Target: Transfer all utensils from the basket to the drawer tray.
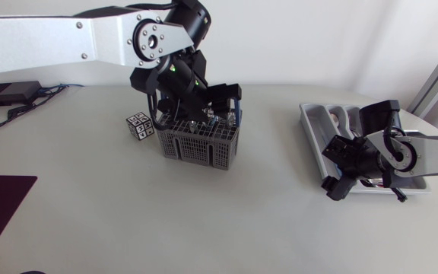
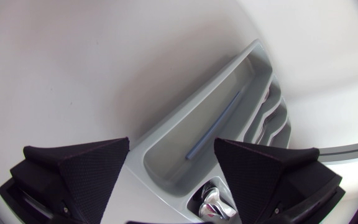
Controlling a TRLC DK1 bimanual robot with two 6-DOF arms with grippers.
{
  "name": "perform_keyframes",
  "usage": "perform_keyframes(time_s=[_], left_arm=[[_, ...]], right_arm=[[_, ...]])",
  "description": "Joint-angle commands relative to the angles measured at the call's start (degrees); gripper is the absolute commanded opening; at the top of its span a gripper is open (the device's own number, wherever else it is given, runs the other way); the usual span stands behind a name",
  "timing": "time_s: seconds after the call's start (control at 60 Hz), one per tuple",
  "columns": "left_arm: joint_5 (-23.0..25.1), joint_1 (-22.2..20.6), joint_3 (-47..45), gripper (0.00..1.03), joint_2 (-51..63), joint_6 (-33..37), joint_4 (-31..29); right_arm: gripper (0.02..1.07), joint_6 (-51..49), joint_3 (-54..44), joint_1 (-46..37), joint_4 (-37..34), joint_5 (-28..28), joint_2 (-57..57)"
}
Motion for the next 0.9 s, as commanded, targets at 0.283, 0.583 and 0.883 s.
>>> perform_keyframes(time_s=[0.283, 0.583, 0.883], left_arm=[[2.92, 4.95, 8.71, 0.67, 8.18, -14.82, -13.49], [2.57, 7.06, 13.54, 0.44, 11.61, -19.39, -13.93], [2.57, 7.68, 17.14, 0.33, 14.60, -21.06, -13.84]], right_arm=[[1.00, 0.65, -2.70, 0.35, 0.92, 0.14, -0.09], [1.00, 0.65, -3.06, 0.35, 1.62, 0.14, 0.35], [1.00, 0.56, -3.14, 0.35, 2.32, -0.03, 0.79]])
